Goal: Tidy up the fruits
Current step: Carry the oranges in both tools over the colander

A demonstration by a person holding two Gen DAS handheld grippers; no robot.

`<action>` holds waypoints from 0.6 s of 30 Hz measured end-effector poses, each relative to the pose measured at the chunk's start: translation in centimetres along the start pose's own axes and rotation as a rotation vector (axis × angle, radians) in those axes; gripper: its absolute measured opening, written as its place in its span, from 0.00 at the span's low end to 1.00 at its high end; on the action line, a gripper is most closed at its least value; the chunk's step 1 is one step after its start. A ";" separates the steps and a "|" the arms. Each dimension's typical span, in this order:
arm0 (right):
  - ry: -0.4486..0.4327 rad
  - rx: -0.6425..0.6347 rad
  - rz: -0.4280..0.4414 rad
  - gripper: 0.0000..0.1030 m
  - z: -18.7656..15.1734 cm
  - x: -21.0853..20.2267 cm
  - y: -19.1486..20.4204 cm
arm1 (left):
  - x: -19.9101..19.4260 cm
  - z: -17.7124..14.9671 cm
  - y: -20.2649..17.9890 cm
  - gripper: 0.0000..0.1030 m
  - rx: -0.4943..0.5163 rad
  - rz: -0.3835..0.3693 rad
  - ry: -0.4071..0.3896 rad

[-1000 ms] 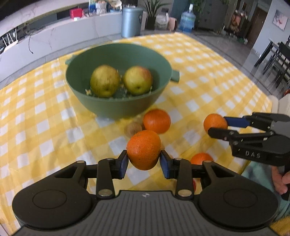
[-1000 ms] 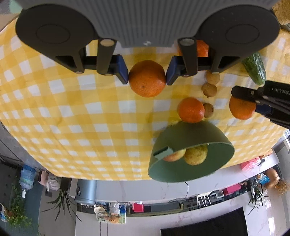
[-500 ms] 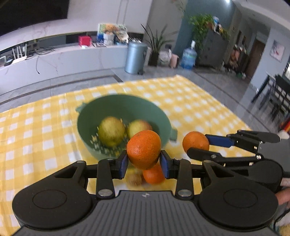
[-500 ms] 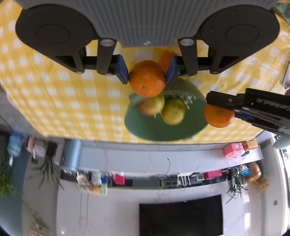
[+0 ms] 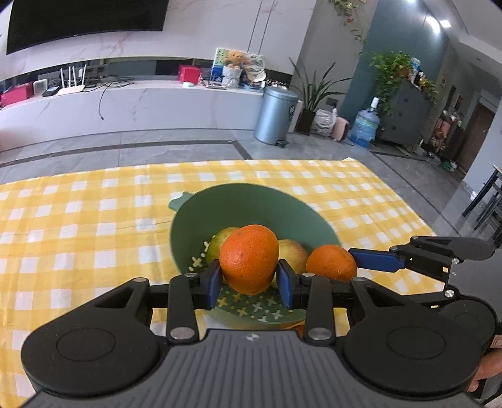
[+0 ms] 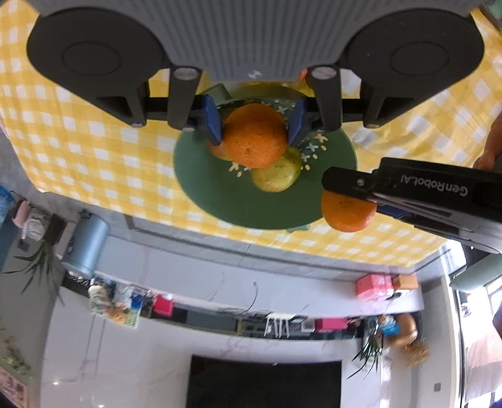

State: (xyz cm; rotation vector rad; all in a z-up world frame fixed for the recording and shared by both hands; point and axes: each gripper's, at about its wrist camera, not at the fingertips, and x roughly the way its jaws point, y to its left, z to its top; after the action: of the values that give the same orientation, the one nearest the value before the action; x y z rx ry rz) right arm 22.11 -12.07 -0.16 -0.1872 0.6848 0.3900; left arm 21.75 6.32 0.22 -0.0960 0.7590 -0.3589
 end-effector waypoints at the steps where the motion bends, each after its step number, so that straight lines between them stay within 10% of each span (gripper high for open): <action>1: 0.011 -0.003 0.008 0.42 0.1 0.5 0.0 | 0.2 -0.1 0.1 0.40 0.000 0.009 0.004; 18: 0.168 -0.016 0.102 0.42 1.1 5.1 0.5 | 2.0 -0.9 0.0 0.40 0.042 0.024 0.063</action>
State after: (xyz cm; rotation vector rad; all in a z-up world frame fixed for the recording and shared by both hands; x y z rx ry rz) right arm 26.14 -9.78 -2.70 -0.2024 0.8591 0.4812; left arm 22.47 5.65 -1.77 -0.0364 0.8144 -0.3558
